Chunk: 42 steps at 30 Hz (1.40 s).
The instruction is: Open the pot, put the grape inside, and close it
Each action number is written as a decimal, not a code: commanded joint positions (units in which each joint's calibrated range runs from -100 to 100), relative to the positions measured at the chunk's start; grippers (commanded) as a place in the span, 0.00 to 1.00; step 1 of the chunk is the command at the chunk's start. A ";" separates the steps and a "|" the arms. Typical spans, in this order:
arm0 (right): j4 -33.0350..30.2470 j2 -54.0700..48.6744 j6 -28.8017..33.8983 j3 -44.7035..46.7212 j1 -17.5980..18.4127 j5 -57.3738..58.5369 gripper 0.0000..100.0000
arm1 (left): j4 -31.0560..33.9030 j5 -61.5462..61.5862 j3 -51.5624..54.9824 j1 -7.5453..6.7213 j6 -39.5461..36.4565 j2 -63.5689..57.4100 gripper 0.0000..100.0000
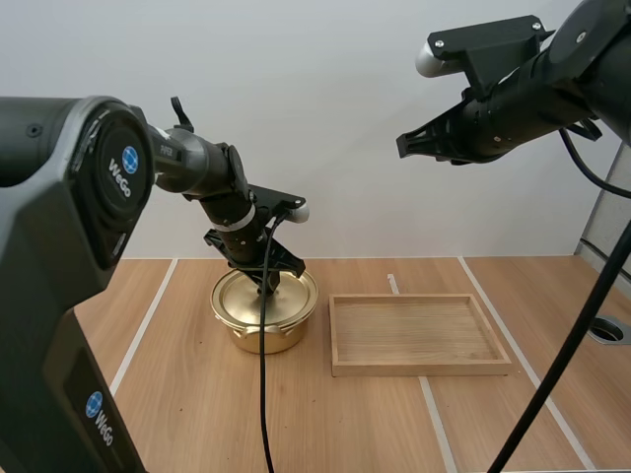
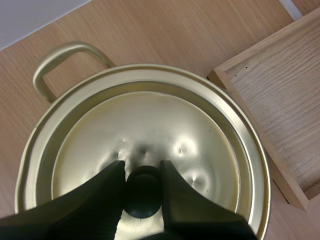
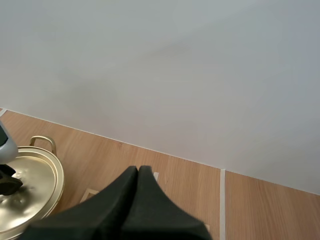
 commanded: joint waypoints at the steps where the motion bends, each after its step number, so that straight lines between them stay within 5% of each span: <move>1: 0.36 -0.64 0.19 0.20 -0.24 0.18 0.00 | -0.08 1.66 0.13 0.09 -0.02 1.19 0.00; 10: 0.36 -0.64 0.19 0.20 -0.24 0.18 0.00 | 0.59 1.66 0.13 0.09 -0.02 1.06 0.01; 12: 0.36 -0.64 0.19 0.20 -0.24 0.18 0.00 | 1.11 1.66 0.13 0.09 -0.02 1.06 0.08; 15: 0.36 -0.64 0.19 0.20 -0.24 0.18 0.00 | 1.26 1.66 0.13 0.09 -0.02 0.81 0.31; 20: 0.36 -0.64 0.19 0.20 -0.24 0.18 0.00 | 1.26 0.33 -0.02 0.09 -0.02 -1.14 0.94; 21: 0.36 -0.64 0.19 0.20 -0.24 0.18 0.00 | 1.26 0.33 -0.30 0.09 -0.02 -1.53 1.00; 35: 0.36 -0.64 0.19 0.20 -0.24 0.18 0.00 | 5.61 10.63 -9.95 0.09 -3.21 -14.42 0.98; 38: 0.36 -0.64 0.19 0.20 -0.24 0.18 0.00 | 7.01 11.02 -11.88 0.09 -4.53 -18.96 0.77; 42: 0.47 -0.64 0.19 0.20 -0.24 0.32 0.00 | 7.43 11.02 -13.85 0.09 -5.54 -25.18 0.35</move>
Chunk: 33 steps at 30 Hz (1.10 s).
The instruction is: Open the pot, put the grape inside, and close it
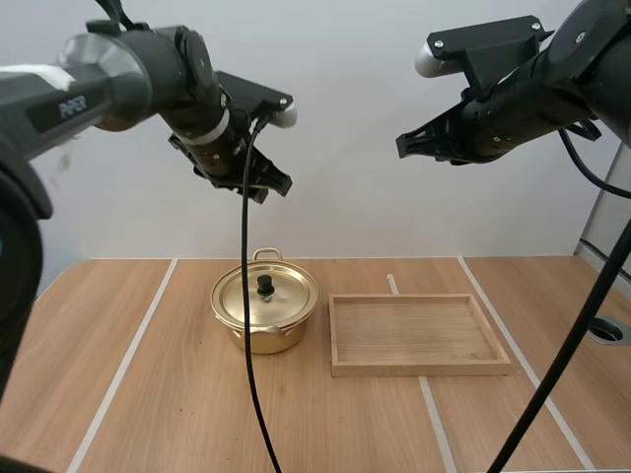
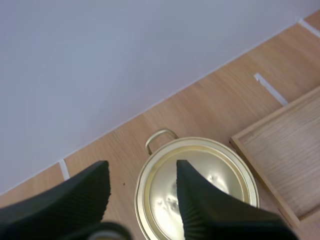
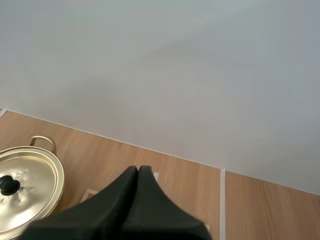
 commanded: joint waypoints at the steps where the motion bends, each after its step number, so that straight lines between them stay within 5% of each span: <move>1: 0.45 -0.64 0.42 0.20 -0.24 0.50 0.00 | 0.56 0.85 -1.64 0.09 -0.98 -4.75 0.23; 3: 0.83 -0.64 0.53 0.20 -0.24 1.66 0.00 | 0.83 0.68 -2.19 0.09 -0.98 -7.77 0.00; 17: 6.79 -1.90 1.80 0.20 -0.24 10.02 0.00 | 0.94 3.38 -2.66 0.09 -0.78 -25.52 0.00; 21: 13.41 -3.49 3.49 0.20 -0.24 10.94 0.00 | -3.08 1.40 -2.66 0.09 -1.96 -29.78 0.00; 33: 14.68 -16.28 2.83 7.17 -0.24 3.66 0.00 | 5.87 -16.31 12.65 0.09 -19.11 -44.03 0.00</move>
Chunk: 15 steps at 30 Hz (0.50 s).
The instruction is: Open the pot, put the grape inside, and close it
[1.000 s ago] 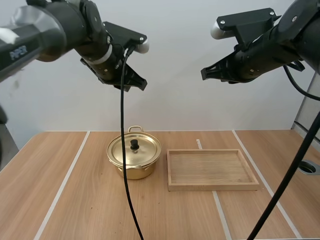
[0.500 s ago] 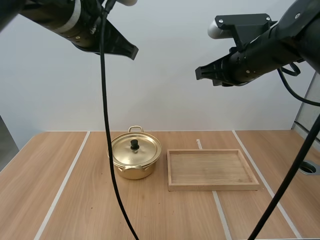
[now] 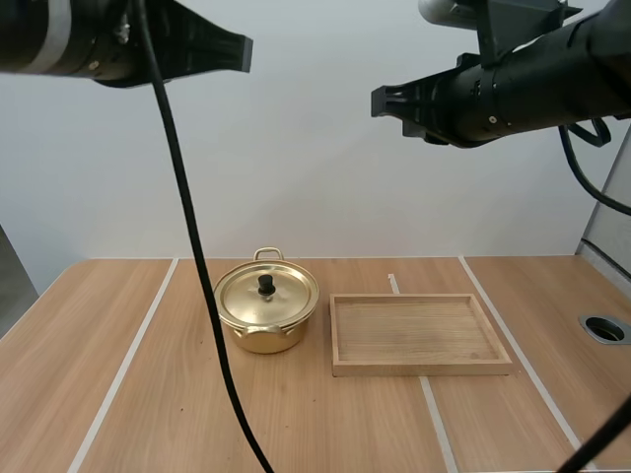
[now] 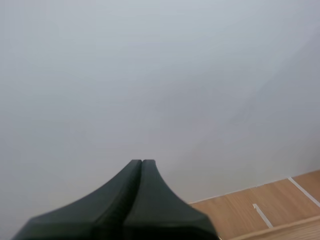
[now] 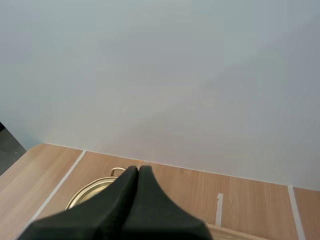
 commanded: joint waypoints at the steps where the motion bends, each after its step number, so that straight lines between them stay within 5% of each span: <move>1: -0.78 -4.94 -0.15 5.57 -0.24 -3.96 0.00 | 1.58 -6.48 7.17 0.09 -2.87 -4.28 0.00; 15: -3.75 -19.03 -4.35 29.80 -0.24 -14.35 0.00 | 2.28 -15.96 33.99 0.09 -5.40 -16.41 0.00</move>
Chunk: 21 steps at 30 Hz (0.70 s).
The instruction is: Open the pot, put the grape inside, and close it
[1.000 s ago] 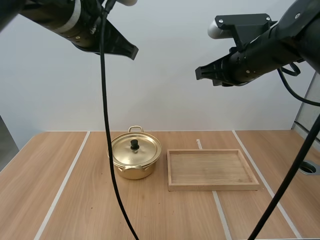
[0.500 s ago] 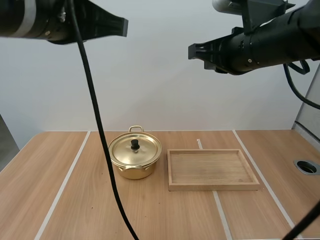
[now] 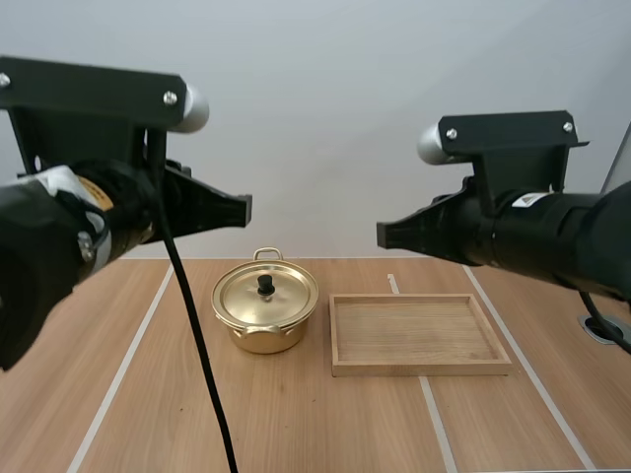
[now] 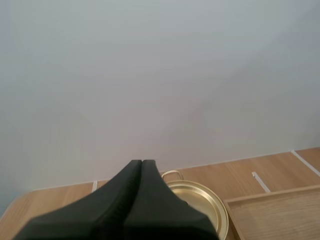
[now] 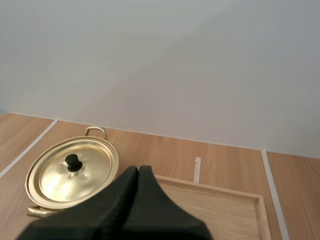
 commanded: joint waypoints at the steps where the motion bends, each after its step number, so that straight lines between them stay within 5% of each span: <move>1: -0.09 -1.32 -0.94 2.29 -0.24 -1.67 0.00 | 0.70 -4.24 4.37 0.09 -1.08 -1.15 0.00; 15: 0.80 -1.06 -1.05 4.00 -0.24 -2.61 0.00 | 2.18 -19.47 17.79 0.09 -0.33 -1.40 0.00; 21: 3.27 -1.18 -6.16 9.72 -0.24 -6.33 0.00 | 2.81 -25.18 23.54 0.09 2.37 -1.40 0.00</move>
